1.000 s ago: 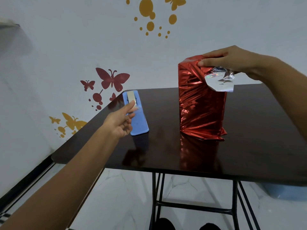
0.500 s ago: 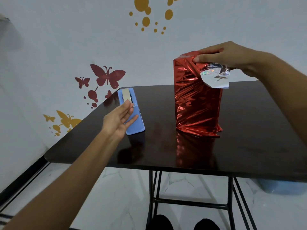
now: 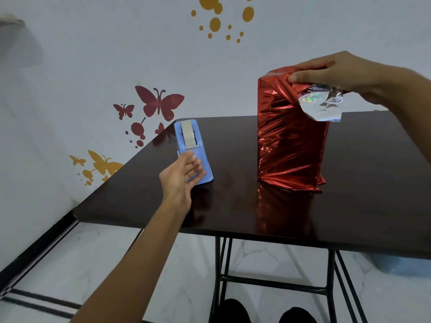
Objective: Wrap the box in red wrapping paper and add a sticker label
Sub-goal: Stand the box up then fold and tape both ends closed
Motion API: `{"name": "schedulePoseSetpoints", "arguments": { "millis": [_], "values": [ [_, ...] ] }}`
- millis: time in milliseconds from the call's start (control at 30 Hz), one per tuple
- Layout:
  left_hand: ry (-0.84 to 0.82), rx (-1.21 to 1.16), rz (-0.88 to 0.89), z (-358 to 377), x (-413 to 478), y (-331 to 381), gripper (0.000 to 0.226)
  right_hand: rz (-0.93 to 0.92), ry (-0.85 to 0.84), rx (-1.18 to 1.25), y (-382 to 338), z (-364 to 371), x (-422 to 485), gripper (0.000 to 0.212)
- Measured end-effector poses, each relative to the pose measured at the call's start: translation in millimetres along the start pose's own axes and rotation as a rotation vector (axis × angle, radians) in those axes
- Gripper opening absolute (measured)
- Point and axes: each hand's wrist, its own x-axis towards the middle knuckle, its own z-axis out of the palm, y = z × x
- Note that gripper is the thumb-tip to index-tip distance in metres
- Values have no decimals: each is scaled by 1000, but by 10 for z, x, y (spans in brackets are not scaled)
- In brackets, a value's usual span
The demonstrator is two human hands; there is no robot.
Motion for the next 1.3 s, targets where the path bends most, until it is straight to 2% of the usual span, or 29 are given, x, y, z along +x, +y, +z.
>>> {"name": "schedulePoseSetpoints", "arguments": {
  "millis": [67,167,367,467,533,600,733,800,867,933,1033,1167,1300],
  "values": [
    [77,62,14,61,9,5,23,-3,0,-10,-3,0,-10,89],
    [139,73,18,143,8,-7,20,-11,-1,-16,21,-2,4,88],
    [181,67,18,166,3,-56,18,-3,4,-19,17,-39,-9,98],
    [221,94,-8,97,-54,-108,16,-6,-15,18,-7,-20,-10,80],
    [189,142,2,56,-187,-114,15,-9,-28,47,7,-9,-14,66],
    [104,223,42,38,-405,-75,16,-24,-34,45,45,14,-12,63],
    [-209,261,220,412,-672,363,14,-60,-23,51,127,3,31,70],
    [-324,233,309,731,-673,676,10,-68,-26,87,138,8,48,80],
    [-437,224,351,1092,-635,921,8,-67,-33,118,129,-3,60,91],
    [-508,262,356,1413,-590,1019,10,-56,-32,135,129,-8,80,93],
    [-536,340,373,1760,-495,954,13,-63,-26,99,120,-8,74,90],
    [-514,470,407,1978,-368,764,15,-80,-10,111,76,-28,37,58],
    [-430,503,448,2033,-339,652,13,-74,-7,120,64,-5,33,88]
  ]
}}
